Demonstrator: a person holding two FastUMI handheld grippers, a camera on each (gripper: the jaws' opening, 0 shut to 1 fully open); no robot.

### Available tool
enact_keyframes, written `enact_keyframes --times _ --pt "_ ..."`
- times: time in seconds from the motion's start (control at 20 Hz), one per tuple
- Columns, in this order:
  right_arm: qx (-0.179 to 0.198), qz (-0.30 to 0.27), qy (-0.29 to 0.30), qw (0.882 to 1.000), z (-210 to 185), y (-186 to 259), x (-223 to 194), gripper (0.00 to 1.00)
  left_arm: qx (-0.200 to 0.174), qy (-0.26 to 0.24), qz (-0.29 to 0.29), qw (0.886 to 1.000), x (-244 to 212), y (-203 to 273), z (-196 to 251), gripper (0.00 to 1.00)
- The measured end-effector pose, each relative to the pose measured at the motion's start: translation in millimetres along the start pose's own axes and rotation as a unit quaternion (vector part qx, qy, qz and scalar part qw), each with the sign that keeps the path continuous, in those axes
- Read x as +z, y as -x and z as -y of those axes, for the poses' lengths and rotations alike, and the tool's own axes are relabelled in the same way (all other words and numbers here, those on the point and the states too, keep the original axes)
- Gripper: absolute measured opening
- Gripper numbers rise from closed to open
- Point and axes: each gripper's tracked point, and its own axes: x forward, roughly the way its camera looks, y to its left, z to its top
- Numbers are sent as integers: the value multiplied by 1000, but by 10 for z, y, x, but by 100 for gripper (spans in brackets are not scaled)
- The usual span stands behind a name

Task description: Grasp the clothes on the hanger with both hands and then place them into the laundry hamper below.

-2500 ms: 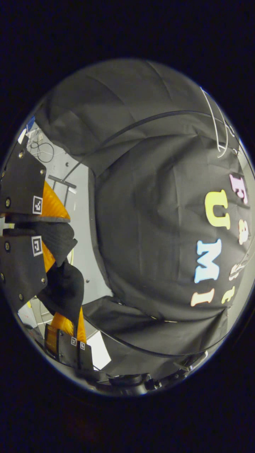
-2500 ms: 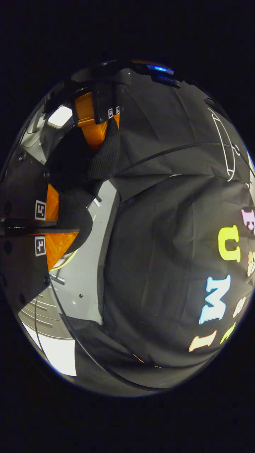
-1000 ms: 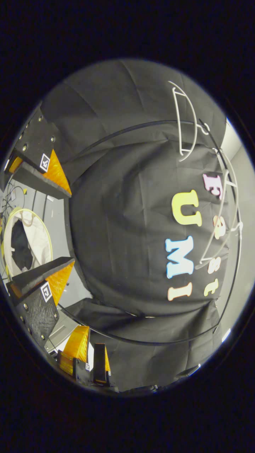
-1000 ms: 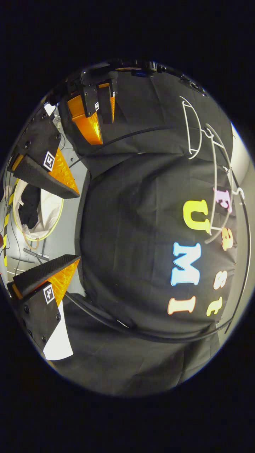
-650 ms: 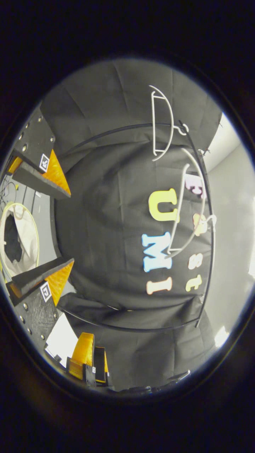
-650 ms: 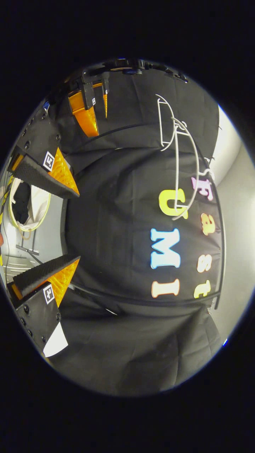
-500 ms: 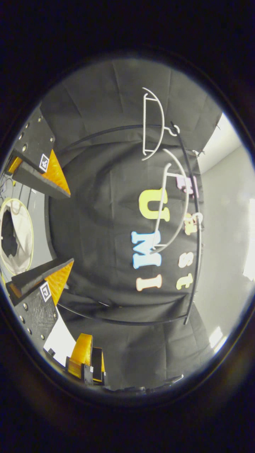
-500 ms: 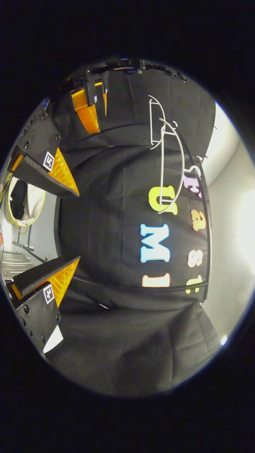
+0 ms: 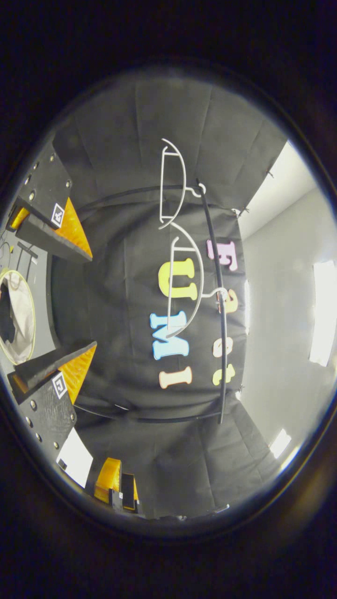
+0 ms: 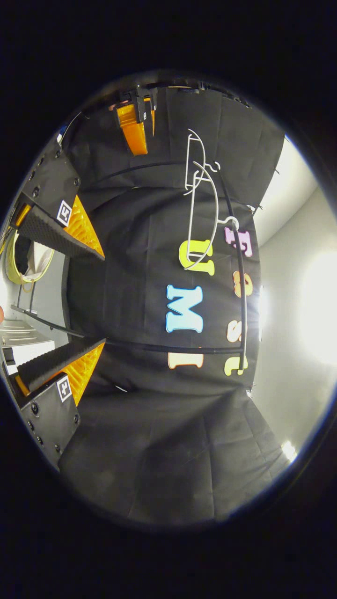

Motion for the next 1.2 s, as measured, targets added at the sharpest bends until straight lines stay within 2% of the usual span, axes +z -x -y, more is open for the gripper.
enact_keyframes --times 0.35,0.5,0.8,0.9,1.2 --pt "-24 43 -15 999 252 323 194 99 25 -2 29 999 226 328 -122 96" --pt "-30 50 -19 998 310 421 244 97 28 2 42 999 322 426 -112 96" --pt "-32 60 -13 998 276 478 323 99 34 -1 67 997 516 549 -141 96" --pt "-33 64 -17 997 275 522 349 97 38 -3 70 997 524 569 -170 96" --pt "-38 70 -20 997 233 523 422 99 44 -5 75 996 548 595 -215 96"
